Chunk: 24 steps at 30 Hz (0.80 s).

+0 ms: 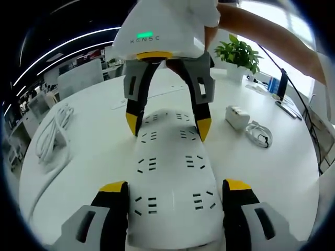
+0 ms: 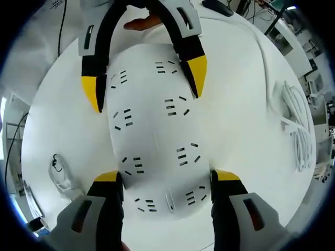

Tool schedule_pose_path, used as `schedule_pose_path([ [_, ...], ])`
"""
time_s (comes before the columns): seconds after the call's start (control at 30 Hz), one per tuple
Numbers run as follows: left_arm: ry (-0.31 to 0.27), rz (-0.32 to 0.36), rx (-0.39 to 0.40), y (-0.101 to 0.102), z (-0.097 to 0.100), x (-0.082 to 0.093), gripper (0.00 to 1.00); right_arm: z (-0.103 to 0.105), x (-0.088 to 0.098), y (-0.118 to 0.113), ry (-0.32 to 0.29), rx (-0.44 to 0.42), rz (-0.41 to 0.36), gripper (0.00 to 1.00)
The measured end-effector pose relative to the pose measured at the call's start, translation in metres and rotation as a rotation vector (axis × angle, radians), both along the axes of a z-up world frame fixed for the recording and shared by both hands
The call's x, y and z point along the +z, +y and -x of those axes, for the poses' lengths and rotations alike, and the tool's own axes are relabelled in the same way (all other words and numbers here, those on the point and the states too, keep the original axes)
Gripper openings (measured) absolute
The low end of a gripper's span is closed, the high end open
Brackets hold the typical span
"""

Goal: Straighten the power strip on the desk, plug the charger into it

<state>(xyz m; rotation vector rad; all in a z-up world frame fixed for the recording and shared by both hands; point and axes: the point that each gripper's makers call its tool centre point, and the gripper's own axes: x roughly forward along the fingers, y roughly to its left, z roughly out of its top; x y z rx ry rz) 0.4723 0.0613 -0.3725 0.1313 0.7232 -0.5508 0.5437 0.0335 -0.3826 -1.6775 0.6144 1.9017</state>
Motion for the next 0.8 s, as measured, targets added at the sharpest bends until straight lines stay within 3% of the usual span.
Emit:
schedule_pose_path([
  [0.8,-0.017,0.013,-0.047,-0.0033,-0.0006,0.0012,0.74,0.0036,0.0009,-0.0082,0.007,-0.059,-0.007,0.66],
])
